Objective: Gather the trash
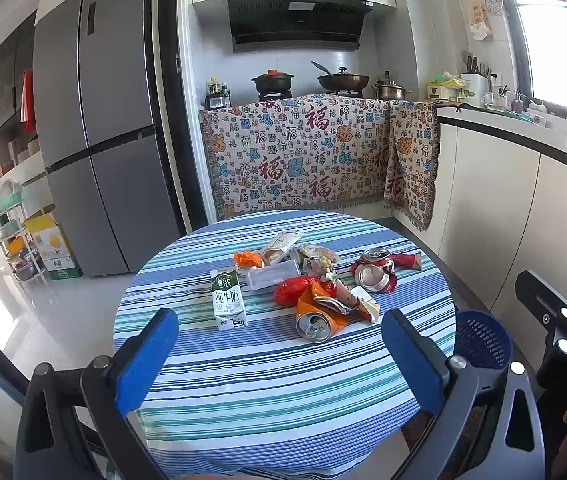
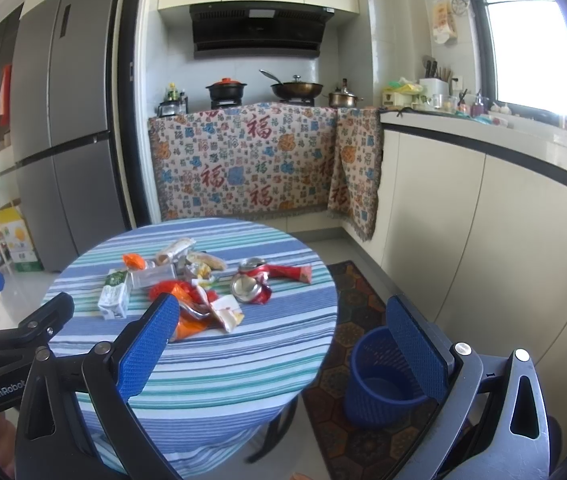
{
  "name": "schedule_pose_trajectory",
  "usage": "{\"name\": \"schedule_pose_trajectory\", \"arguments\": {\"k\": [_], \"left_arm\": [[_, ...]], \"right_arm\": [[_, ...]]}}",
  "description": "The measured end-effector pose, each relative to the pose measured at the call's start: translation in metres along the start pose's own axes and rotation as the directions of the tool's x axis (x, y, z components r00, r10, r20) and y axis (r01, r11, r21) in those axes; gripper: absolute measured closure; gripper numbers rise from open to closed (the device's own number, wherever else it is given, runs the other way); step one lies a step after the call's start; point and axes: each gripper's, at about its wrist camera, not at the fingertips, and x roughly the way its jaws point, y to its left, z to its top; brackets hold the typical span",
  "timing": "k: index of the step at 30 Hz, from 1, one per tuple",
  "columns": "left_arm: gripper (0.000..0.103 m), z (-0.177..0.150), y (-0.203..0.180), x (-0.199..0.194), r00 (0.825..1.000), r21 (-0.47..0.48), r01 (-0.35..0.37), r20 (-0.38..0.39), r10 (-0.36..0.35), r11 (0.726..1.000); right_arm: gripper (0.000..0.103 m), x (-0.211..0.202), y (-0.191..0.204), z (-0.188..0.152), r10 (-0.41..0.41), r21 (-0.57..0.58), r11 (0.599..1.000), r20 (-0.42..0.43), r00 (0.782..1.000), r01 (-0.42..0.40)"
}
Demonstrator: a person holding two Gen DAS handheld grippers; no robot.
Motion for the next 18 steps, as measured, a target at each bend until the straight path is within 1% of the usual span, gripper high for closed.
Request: {"name": "schedule_pose_trajectory", "arguments": {"k": [7,9,11,12,15,18], "left_arm": [[0.000,-0.007,0.003,0.004,1.000,0.001,0.000,-0.014,0.000,1.000],[0.000,-0.013,0.004,0.009,1.000,0.013,0.004,-0.025,-0.004,1.000],[0.000,-0.020,0.007,0.018,0.999,0.028,0.014,-0.052,-0.013,1.000],[0.000,-0.024,0.007,0.024,0.997,0.032,0.023,-0.069,-0.021,0.999],[0.000,-0.039,0.008,0.043,0.989,0.032,0.080,-0.129,-0.075,0.996],[0.000,-0.056,0.008,0.066,0.972,0.025,0.140,-0.192,-0.133,0.990]], "right_arm": [[0.000,0.000,0.000,-0.001,0.001,0.000,1.000,0.001,1.000,-0.001],[0.000,0.000,0.000,-0.001,0.000,-0.001,1.000,-0.002,1.000,0.000],[0.000,0.001,0.000,-0.002,0.002,0.000,1.000,-0.005,1.000,-0.002],[0.000,0.002,0.000,-0.004,0.002,0.001,1.000,-0.006,1.000,-0.002],[0.000,0.011,0.001,-0.009,0.001,0.004,1.000,-0.019,1.000,-0.001],[0.000,0.027,0.000,-0.018,0.009,0.017,1.000,-0.041,0.999,-0.009]]}}
